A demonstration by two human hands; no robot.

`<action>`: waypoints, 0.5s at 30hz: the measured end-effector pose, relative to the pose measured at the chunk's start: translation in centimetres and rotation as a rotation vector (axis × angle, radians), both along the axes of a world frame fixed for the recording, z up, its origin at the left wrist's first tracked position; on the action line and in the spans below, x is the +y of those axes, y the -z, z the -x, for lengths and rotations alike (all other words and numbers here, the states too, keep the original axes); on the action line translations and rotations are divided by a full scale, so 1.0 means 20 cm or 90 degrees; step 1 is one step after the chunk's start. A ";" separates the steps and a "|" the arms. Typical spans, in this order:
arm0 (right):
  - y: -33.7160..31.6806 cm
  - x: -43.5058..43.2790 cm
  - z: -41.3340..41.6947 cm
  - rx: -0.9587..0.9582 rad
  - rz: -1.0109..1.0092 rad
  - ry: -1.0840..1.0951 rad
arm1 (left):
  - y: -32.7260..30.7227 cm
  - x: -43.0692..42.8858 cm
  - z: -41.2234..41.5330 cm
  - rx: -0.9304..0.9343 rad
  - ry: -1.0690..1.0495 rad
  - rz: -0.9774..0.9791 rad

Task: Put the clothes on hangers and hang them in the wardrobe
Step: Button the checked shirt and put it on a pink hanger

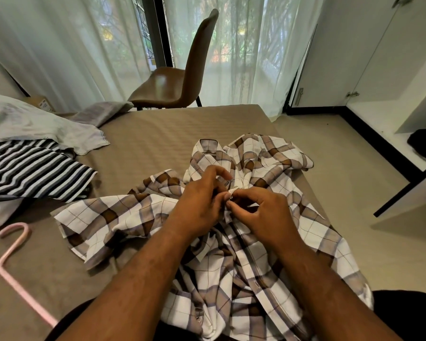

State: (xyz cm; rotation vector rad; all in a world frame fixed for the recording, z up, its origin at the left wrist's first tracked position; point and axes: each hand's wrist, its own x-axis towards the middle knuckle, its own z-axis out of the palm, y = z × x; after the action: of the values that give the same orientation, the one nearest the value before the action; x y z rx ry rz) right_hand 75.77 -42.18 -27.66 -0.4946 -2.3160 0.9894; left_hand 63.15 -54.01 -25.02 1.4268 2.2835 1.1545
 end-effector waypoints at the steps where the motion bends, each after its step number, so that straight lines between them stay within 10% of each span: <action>1: 0.00 0.00 0.00 0.009 0.008 0.004 | 0.00 0.01 0.00 -0.010 -0.016 -0.013; 15: 0.09 -0.03 0.01 0.063 -0.091 0.064 | 0.01 0.02 -0.05 -0.011 0.041 0.001</action>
State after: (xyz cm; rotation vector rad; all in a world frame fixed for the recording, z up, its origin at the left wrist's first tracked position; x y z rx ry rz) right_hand 75.62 -42.83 -29.43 -0.4882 -2.2317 0.7760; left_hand 64.12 -53.55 -25.21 1.4727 2.2091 1.1406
